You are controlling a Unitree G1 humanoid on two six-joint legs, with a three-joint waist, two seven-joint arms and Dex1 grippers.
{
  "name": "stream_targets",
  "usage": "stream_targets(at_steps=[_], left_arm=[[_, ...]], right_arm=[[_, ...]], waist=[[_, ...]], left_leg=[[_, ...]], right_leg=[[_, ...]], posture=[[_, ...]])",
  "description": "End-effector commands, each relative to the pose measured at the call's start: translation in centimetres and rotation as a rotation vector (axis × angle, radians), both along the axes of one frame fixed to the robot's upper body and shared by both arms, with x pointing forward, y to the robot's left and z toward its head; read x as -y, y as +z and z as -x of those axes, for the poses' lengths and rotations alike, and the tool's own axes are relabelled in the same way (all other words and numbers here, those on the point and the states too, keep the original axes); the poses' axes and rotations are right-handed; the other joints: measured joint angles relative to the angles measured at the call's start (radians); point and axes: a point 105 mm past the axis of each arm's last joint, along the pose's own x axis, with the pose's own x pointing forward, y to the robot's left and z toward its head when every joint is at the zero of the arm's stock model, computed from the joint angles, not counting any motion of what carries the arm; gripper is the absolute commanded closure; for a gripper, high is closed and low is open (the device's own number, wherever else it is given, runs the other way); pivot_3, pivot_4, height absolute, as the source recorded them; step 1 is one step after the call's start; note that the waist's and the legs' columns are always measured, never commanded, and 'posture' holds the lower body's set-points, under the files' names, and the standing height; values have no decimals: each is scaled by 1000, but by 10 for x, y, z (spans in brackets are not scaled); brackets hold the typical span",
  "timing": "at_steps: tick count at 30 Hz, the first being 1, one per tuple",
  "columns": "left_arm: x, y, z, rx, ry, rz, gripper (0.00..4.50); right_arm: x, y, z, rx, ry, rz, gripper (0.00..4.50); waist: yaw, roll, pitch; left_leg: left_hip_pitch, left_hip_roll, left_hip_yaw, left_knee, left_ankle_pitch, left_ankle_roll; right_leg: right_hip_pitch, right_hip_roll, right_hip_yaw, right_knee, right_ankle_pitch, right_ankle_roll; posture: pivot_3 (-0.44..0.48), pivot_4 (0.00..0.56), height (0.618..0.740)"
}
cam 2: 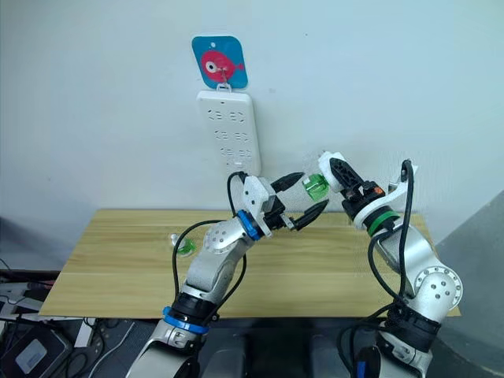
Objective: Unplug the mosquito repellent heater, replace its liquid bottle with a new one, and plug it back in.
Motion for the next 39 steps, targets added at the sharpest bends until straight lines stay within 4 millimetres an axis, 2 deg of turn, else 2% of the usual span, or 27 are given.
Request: stream_targets(at_steps=[1,9,12,17,24,28,29,33,36,39], left_arm=[[3,13,3,54,-13,19,23],[4,18,0,60,-23,36,23],[4,17,2,56,-39,34,651],[4,15,2,49,-43,31,2185],[3,18,1,45,-40,37,2207],[-3,14,6,69,-101,-25,2207],[-4,13,7,76,-127,-43,2207],[-7,3,20,140,-286,-173,2207],[-10,-1,21,146,-345,-210,2207],[-13,-10,26,209,-427,-310,2207]], right_arm=[[-2,17,8,57,13,-33,1565],[-3,18,10,49,26,-35,1565],[-1,17,10,43,16,-30,1565],[0,18,9,41,9,-40,1565],[-3,17,12,41,35,-30,1565],[-9,14,18,38,122,21,126],[-9,13,20,32,154,43,25],[-5,2,28,-6,324,156,25],[0,-6,31,-32,401,218,25],[4,-16,46,-58,596,265,25]], waist=[[0,0,0],[1,0,0],[1,0,0],[1,0,0],[1,-1,0],[0,-1,1],[0,0,1],[2,0,2],[3,-1,2],[4,-1,5]], left_leg=[[0,0,0,0,0,0],[-1,0,0,0,0,0],[-1,0,0,0,0,0],[-1,0,0,0,0,0],[-1,0,0,0,0,0],[-1,0,0,0,0,0],[-1,0,0,0,0,0],[-1,0,0,0,0,0],[-1,0,1,0,0,0],[-2,0,1,0,0,0]], right_leg=[[0,0,0,0,0,0],[0,0,0,-1,0,0],[0,0,0,-1,0,0],[0,0,0,-1,0,0],[0,0,0,-1,0,0],[0,0,0,-1,0,0],[0,0,0,-1,0,0],[-1,0,1,-1,0,0],[-1,0,1,-2,0,0],[-1,0,1,-2,0,0]], posture=[[165,167,740],[162,170,740],[162,170,740],[162,170,740],[157,172,740],[156,175,740],[156,175,740],[160,178,740],[161,180,740],[175,188,740]])
